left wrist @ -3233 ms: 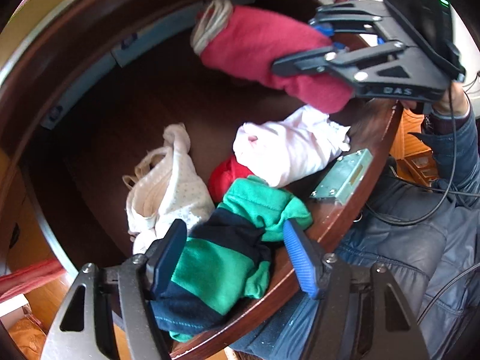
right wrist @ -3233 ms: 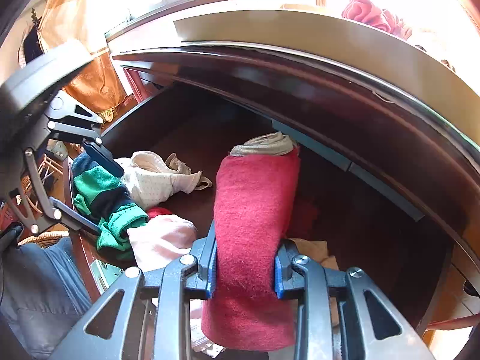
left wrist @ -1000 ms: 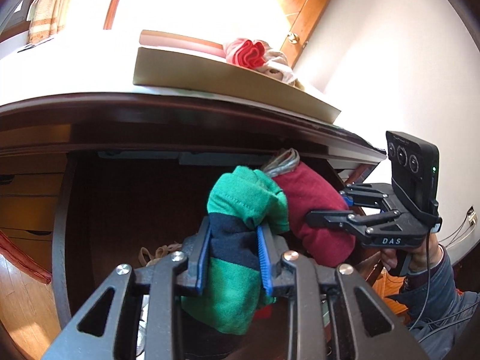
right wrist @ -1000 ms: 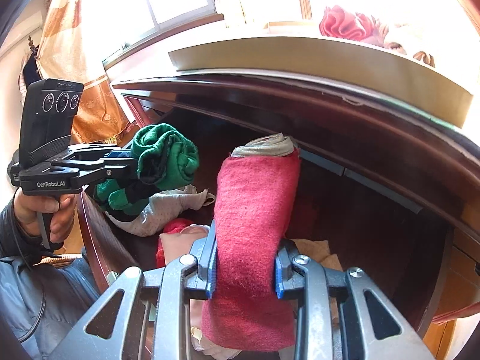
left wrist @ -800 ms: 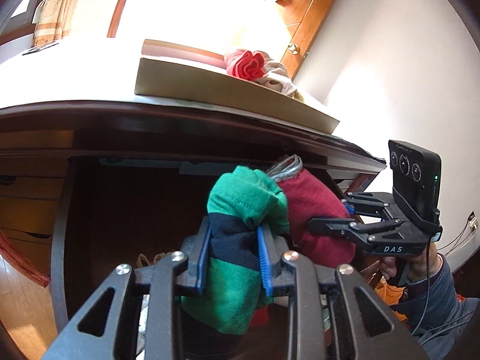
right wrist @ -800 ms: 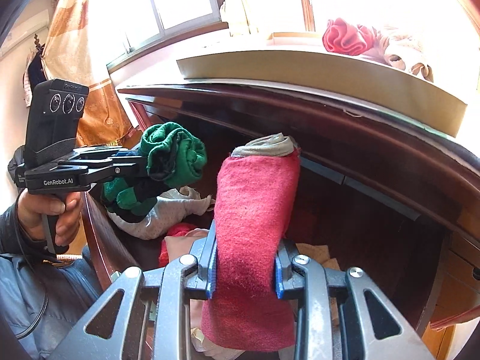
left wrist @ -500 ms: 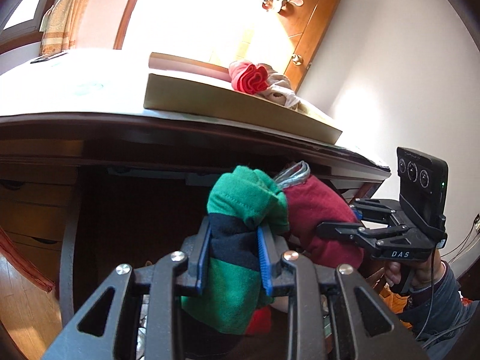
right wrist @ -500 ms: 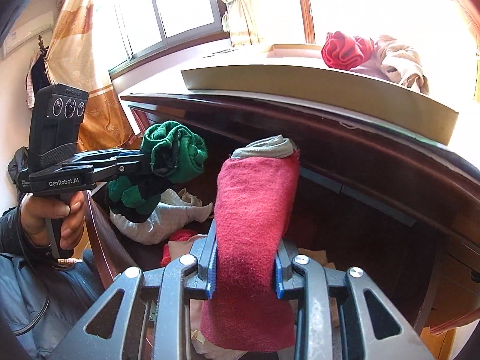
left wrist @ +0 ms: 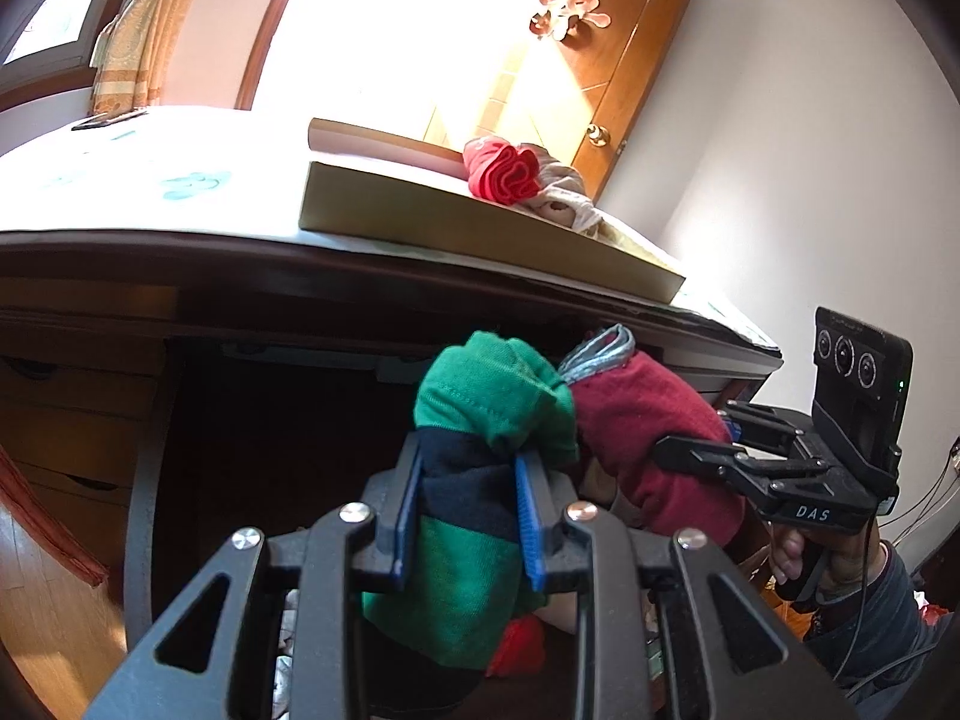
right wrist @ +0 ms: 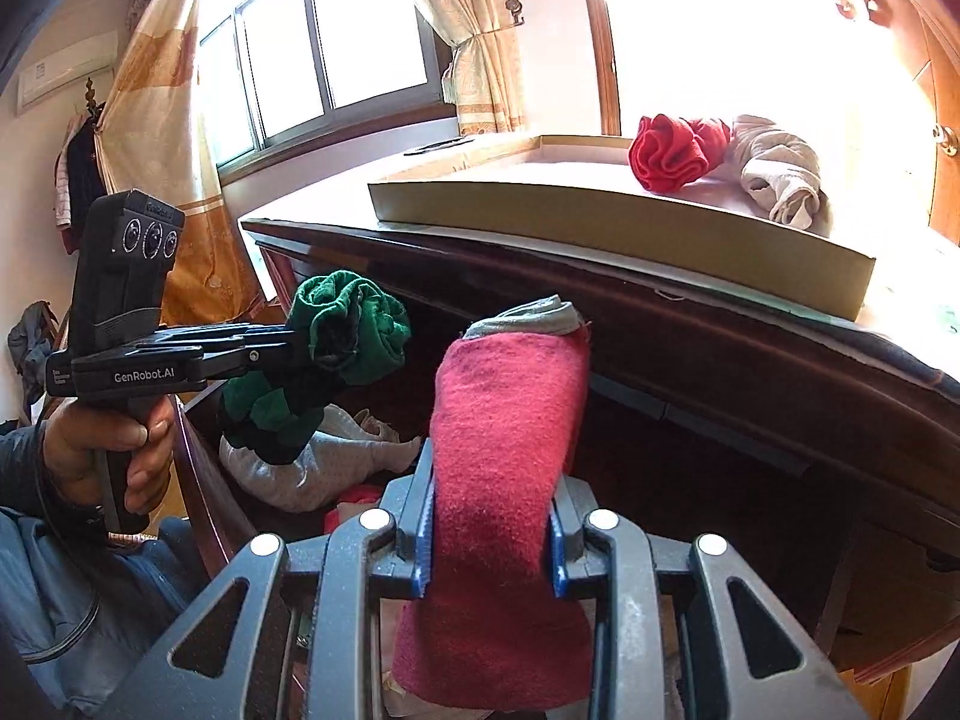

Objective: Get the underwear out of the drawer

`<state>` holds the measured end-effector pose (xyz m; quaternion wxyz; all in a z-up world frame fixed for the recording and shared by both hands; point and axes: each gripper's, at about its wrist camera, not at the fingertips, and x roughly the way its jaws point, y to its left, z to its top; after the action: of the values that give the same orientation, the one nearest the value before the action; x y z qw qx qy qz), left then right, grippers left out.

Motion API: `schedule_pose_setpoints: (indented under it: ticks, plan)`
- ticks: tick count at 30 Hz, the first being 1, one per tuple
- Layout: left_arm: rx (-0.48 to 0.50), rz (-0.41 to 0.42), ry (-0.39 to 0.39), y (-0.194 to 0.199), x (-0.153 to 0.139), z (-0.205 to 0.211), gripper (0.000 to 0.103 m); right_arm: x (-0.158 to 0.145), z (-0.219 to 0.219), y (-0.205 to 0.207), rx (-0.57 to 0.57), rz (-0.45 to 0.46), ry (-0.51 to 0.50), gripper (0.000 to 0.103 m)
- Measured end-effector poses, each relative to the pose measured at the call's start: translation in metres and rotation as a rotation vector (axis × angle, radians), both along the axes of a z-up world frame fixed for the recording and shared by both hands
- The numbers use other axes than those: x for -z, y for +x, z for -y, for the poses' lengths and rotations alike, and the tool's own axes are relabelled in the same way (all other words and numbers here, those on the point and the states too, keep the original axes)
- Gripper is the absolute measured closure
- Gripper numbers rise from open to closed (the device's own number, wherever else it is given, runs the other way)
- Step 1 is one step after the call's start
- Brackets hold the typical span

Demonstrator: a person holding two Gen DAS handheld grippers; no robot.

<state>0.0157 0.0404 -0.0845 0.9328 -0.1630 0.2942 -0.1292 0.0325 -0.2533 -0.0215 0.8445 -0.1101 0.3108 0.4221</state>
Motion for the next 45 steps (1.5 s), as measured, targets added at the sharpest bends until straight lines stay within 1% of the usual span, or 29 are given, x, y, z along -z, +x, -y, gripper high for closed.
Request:
schedule_pose_setpoints:
  ticks: [6, 13, 18, 29, 38, 45]
  plan:
    - [-0.001, 0.019, -0.002, -0.005, 0.0, 0.001, 0.077, -0.004, 0.004, -0.008, -0.007, 0.034, 0.025, 0.072]
    - [-0.016, 0.06, -0.017, -0.011, -0.005, -0.002, 0.077, -0.008, 0.005, -0.013, -0.017, 0.078, 0.051, 0.072]
    - [-0.028, 0.086, -0.015, -0.014, -0.008, -0.003, 0.077, -0.012, 0.01, -0.023, -0.028, 0.134, 0.084, 0.072]
    - [-0.038, 0.119, 0.004, -0.017, -0.011, -0.001, 0.077, -0.017, 0.017, -0.035, -0.046, 0.21, 0.13, 0.072]
    - [-0.03, 0.16, 0.015, -0.023, -0.015, 0.002, 0.077, -0.018, 0.02, -0.039, -0.06, 0.243, 0.151, 0.072]
    - [-0.037, 0.194, 0.058, -0.027, -0.02, 0.007, 0.077, -0.019, 0.022, -0.045, -0.077, 0.273, 0.167, 0.072]
